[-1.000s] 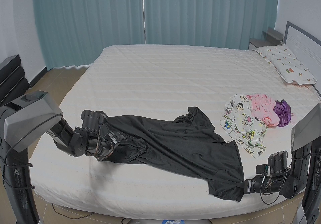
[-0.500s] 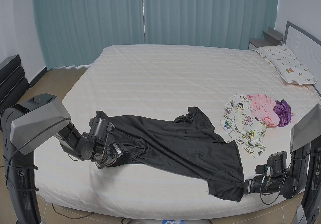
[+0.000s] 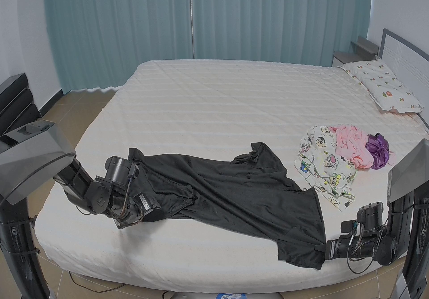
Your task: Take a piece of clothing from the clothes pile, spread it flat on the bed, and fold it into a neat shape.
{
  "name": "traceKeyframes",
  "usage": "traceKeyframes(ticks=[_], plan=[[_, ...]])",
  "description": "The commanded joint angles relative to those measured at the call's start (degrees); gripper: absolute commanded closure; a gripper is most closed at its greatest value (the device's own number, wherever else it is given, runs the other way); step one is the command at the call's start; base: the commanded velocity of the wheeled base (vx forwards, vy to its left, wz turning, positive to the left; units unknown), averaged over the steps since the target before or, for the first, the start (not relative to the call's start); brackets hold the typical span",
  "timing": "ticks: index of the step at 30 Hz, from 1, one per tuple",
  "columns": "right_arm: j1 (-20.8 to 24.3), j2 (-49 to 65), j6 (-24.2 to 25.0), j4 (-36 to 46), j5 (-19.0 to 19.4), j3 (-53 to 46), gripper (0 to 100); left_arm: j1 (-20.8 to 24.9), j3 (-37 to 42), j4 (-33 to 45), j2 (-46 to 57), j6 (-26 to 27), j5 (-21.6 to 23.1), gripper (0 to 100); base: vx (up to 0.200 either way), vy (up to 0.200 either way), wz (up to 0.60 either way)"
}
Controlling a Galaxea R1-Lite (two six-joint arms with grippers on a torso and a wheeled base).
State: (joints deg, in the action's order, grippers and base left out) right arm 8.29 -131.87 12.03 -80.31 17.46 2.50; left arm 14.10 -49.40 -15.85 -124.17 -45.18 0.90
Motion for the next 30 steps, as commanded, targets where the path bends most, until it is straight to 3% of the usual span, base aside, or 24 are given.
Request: traceKeyframes(ticks=[1, 10, 11, 22, 30], plan=[[0.5, -0.15, 0.01, -0.02, 0.03, -0.04, 100, -0.13, 0.53, -0.32, 0.07, 0.09, -0.02, 0, 0.0, 0.0, 0.0], [0.94, -0.06, 0.1, -0.02, 0.03, -0.04, 100, 0.49, -4.48, -4.28, -7.75, -1.05, -6.09, 0, 0.0, 0.0, 0.0], [0.94, -0.06, 0.1, -0.02, 0.03, -0.04, 100, 0.49, -4.48, -4.37, -8.19, -0.88, -6.18, 100, 0.0, 0.0, 0.0], [0.85, -0.06, 0.1, -0.02, 0.03, 0.05, 100, -0.31, -3.43, -3.66, -7.84, -0.61, -6.53, 100, 0.0, 0.0, 0.0], [0.24, 0.03, 0.1, -0.02, 0.03, -0.04, 100, -6.02, 0.7, 4.6, 2.18, 3.96, -4.59, 100, 0.0, 0.0, 0.0]])
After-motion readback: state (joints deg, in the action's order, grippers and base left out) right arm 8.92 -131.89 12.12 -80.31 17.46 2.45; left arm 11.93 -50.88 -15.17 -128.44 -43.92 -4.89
